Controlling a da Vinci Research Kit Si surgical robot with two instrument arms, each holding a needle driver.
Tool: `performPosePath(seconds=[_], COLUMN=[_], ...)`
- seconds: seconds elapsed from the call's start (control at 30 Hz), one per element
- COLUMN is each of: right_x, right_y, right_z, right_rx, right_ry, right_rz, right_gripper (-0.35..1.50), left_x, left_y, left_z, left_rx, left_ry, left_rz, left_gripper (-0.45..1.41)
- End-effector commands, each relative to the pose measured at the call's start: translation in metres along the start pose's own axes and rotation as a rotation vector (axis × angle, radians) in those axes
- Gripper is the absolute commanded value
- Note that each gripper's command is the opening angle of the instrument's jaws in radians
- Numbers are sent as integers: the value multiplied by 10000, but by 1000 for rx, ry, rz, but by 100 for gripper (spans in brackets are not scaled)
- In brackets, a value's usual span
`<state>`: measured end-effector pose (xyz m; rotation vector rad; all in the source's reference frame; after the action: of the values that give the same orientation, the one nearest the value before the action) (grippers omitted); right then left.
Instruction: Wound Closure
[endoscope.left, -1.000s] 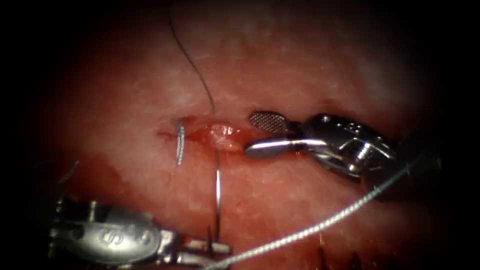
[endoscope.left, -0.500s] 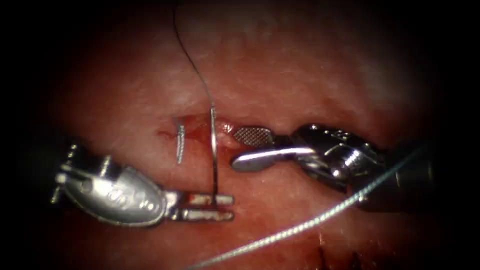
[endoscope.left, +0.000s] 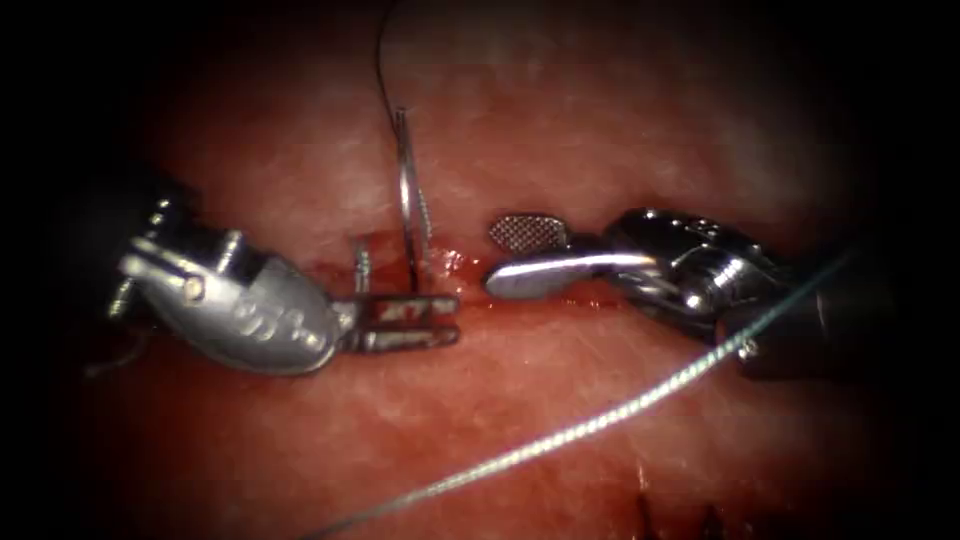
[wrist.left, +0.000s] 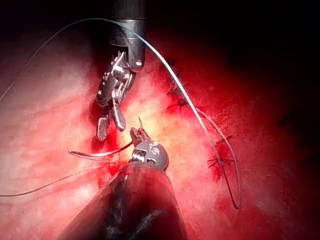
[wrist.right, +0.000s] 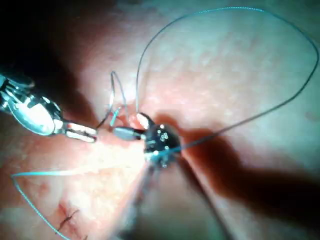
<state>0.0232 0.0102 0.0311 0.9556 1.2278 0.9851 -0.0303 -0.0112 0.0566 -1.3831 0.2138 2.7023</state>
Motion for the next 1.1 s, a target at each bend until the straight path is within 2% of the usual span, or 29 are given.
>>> performPosePath(seconds=[0.03,0.27,0.53,0.9,1.1], right_x=[-9,-10,-16,-13,-11], right_y=[1,5,-5,-6,-4], right_z=[9,13,15,31,42], right_rx=[6,50,122,143,150], right_ry=[0,-13,-19,-13,-13], right_rz=[9,51,69,90,112], right_gripper=[89,89,88,88,79], left_x=[-1,11,9,7,8], left_y=[16,28,40,46,47], left_z=[5,11,23,32,31], left_rx=[-5,-5,0,-3,-2], left_ry=[0,1,3,6,6], left_rz=[9,59,83,93,99], left_gripper=[-45,-45,-45,-45,-45])
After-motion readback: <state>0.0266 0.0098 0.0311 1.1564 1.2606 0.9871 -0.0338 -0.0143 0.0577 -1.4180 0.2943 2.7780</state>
